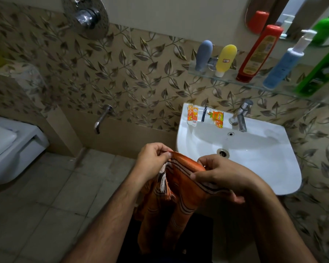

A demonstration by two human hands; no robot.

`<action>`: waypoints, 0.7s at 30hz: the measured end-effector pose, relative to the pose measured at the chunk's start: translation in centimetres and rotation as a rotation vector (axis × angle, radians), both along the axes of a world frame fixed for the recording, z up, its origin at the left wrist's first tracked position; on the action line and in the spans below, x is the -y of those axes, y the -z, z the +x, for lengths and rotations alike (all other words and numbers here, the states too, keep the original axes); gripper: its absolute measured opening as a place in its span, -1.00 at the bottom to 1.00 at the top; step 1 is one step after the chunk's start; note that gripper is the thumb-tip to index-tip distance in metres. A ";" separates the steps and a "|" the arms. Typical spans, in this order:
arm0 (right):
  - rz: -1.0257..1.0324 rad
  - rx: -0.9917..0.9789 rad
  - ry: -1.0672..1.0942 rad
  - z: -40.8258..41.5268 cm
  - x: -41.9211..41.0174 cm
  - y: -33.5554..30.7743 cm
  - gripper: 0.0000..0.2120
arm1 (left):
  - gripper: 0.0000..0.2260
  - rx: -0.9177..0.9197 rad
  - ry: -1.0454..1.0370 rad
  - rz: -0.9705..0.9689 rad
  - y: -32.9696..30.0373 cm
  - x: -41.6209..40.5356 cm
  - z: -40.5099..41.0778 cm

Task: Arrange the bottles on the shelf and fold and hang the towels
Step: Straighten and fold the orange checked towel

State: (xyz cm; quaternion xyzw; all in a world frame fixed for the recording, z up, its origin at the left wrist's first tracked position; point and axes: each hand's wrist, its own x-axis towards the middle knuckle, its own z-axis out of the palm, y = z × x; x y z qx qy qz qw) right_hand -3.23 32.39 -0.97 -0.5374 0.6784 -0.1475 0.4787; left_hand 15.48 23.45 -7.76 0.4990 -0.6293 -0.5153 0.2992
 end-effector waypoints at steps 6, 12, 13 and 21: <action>-0.041 0.003 -0.001 -2.3 -1.1 -0.8 -0.86 | -0.86 0.000 -0.032 0.052 1.0 0.7 0.9; -0.120 0.506 0.124 -1.7 -1.4 -0.3 -0.59 | -0.89 0.003 0.001 0.066 1.9 0.9 1.2; -0.146 0.582 0.133 -1.4 -1.3 -0.2 -0.61 | -0.87 0.002 0.005 0.067 2.1 0.8 1.3; -0.132 0.622 0.028 -0.9 -1.3 0.2 -0.81 | -0.86 -0.016 -0.103 0.086 2.6 1.1 1.2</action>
